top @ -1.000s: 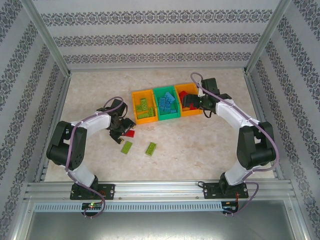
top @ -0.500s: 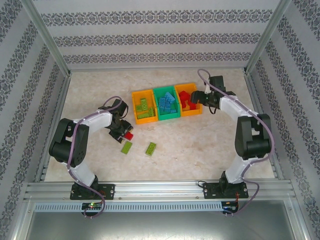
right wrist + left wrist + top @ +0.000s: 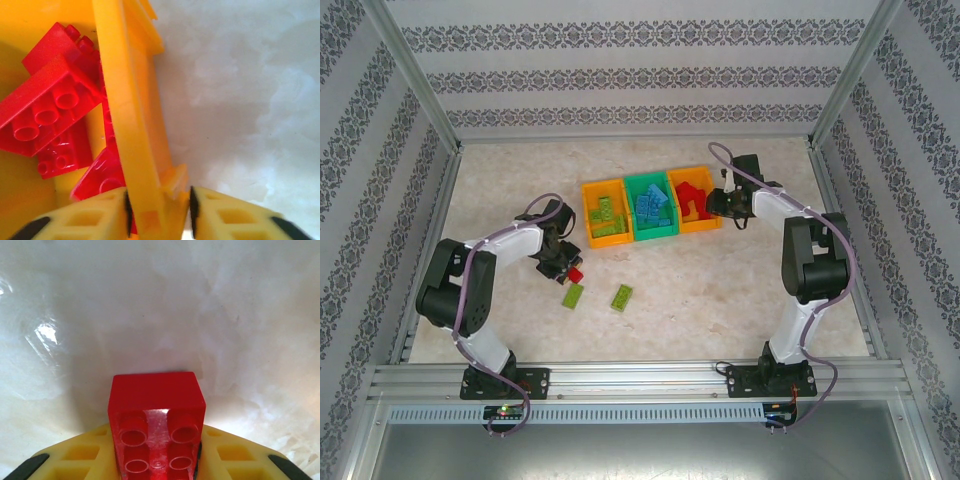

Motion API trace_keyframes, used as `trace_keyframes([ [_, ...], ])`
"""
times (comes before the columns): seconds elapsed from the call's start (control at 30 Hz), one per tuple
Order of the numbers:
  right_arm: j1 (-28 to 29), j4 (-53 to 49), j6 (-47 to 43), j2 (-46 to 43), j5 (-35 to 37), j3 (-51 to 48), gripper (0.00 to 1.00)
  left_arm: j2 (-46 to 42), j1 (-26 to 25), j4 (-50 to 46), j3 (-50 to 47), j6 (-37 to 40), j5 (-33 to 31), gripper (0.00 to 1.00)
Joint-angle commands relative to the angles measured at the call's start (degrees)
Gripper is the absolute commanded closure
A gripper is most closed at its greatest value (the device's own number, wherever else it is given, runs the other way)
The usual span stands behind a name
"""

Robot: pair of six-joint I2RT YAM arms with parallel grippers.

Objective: Sort the legos into containers by color

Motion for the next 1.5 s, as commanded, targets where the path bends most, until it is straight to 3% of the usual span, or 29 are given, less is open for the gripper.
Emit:
trace_keyframes([
  [0.0,2.48,-0.85,-0.81,-1.33,-0.33,-0.47,0.76,0.84,0.25,8.7,-2.48,3.05,-3.05,0.73],
  [0.4,10.13,-0.49,3.89,-6.32,4.47,-7.39,0.78,-6.71,0.41,2.85,-3.77,8.56,-7.14,0.74],
  [0.63,12.05,-0.19,8.18,-9.32,5.24,-9.01,0.65,-11.82,0.1,1.08,-3.82,11.26,-6.31,0.76],
  [0.73,12.41,-0.82,9.17,-11.25,4.99,-8.9,0.48,-14.37,-1.27,-2.31,-0.23,13.11,-7.74,0.77],
  [0.83,12.25,-0.59,10.71,-14.0,5.52,-9.98,0.22,-16.3,-3.56,-4.1,4.21,14.2,-9.6,0.77],
  [0.9,11.83,-0.17,11.58,-16.41,5.5,-11.1,0.16,-15.53,-5.79,-4.16,8.43,15.36,-10.17,0.78],
  [1.07,10.61,-0.02,11.44,-21.22,7.28,-14.46,0.09,-5.66,-11.6,-1.17,23.0,20.51,-8.34,0.78],
  [1.2,10.31,0.31,10.01,-25.13,8.15,-18.34,0.05,7.94,-14.52,0.79,38.31,25.32,-2.12,0.81],
  [1.47,9.79,0.29,9.67,-33.97,9.83,-27.61,0.02,34.46,-16.91,-9.33,72.7,33.15,5.71,0.81],
])
